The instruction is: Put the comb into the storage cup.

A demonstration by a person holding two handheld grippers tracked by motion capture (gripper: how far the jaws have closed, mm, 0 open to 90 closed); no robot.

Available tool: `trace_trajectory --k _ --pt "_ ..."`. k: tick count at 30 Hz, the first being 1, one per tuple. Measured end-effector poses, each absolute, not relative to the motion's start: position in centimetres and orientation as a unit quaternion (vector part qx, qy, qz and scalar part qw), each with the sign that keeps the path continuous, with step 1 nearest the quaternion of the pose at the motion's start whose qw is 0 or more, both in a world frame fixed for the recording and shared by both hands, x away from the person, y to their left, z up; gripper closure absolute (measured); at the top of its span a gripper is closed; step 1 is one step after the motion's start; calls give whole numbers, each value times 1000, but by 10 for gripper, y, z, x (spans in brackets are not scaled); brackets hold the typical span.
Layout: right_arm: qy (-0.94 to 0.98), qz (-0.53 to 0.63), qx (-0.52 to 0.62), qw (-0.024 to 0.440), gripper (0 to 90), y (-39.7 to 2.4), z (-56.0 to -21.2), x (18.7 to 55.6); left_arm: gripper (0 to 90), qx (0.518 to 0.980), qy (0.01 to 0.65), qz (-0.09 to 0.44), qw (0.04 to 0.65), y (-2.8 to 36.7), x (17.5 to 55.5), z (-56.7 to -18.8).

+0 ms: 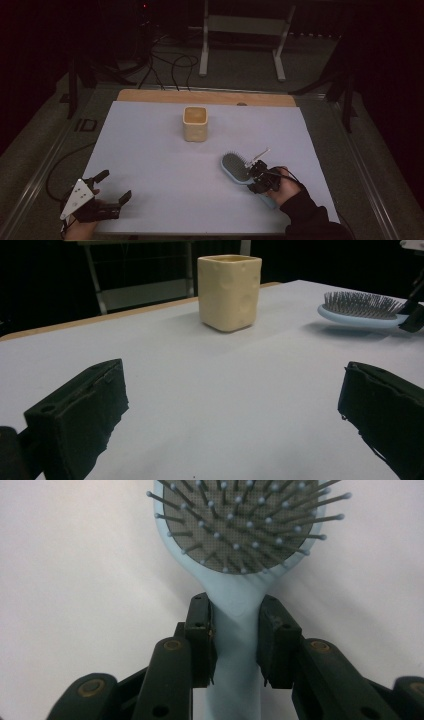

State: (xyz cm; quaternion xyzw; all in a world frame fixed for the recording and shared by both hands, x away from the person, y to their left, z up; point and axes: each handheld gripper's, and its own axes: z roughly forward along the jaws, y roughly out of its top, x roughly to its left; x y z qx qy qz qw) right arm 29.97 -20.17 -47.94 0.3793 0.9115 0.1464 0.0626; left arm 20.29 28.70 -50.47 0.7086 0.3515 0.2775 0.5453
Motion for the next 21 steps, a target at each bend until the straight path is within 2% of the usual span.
trace_trajectory --k 6,11,15,21 --pt "906 186 372 75 702 -196 -473 296 0 708 352 277 546 287 203 -505" --pt "902 222 363 76 702 -194 -464 294 0 708 351 277 546 287 203 -505" --pt "894 267 355 60 702 -193 -457 293 0 708 351 278 546 287 203 -505" --pt "884 306 345 72 702 -188 -447 292 0 708 351 278 546 287 203 -505"
